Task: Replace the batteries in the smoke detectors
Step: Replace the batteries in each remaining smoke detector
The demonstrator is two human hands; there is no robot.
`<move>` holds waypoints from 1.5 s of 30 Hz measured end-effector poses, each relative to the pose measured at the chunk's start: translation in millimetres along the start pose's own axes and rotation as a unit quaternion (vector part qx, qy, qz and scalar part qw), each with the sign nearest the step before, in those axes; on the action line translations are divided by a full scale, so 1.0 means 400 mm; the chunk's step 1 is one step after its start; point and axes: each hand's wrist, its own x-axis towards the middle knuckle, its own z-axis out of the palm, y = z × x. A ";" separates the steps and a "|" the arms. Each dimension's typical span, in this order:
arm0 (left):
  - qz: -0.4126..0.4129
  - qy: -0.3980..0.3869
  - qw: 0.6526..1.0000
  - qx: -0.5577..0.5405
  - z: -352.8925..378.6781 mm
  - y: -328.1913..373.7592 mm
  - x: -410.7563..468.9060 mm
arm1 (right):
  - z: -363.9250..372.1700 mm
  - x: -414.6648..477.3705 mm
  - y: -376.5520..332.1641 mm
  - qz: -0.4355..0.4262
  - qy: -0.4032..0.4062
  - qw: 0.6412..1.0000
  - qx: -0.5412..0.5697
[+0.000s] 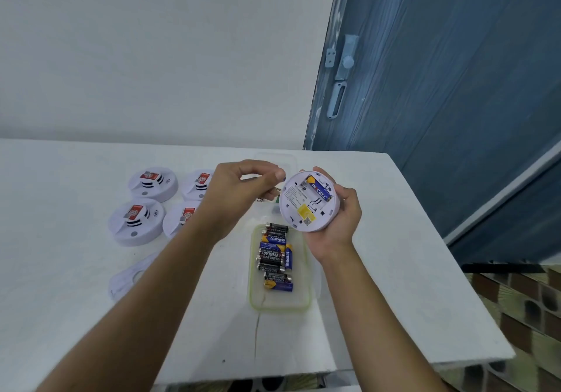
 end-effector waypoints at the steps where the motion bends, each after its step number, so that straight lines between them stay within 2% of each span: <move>1: 0.000 -0.012 1.000 -0.014 0.003 -0.002 -0.005 | 0.002 0.001 0.003 -0.002 0.005 1.000 -0.008; 5: -0.014 -0.045 0.996 -0.080 0.010 -0.008 -0.025 | 0.019 -0.009 0.003 -0.006 -0.005 0.999 -0.033; 15: 0.056 -0.080 0.994 -0.054 0.013 -0.011 -0.063 | 0.036 -0.021 -0.001 -0.063 -0.055 0.996 -0.029; 20: 0.060 -0.105 0.990 -0.074 0.023 -0.005 -0.072 | 0.039 -0.023 0.000 -0.082 -0.080 0.993 -0.015; 26: 0.100 -0.078 0.992 0.023 0.046 -0.023 -0.076 | 0.049 -0.019 0.004 -0.088 -0.092 0.992 -0.019; 35: 0.133 0.010 0.978 0.159 0.074 -0.042 -0.068 | 0.058 -0.020 0.031 -0.087 -0.054 0.994 -0.040; 40: 0.106 0.015 0.984 0.142 0.074 -0.041 -0.055 | 0.058 -0.019 0.032 -0.082 -0.046 0.994 -0.054; 45: 0.004 0.002 1.000 0.031 0.068 -0.034 -0.053 | 0.054 -0.023 0.033 -0.072 -0.042 0.995 -0.060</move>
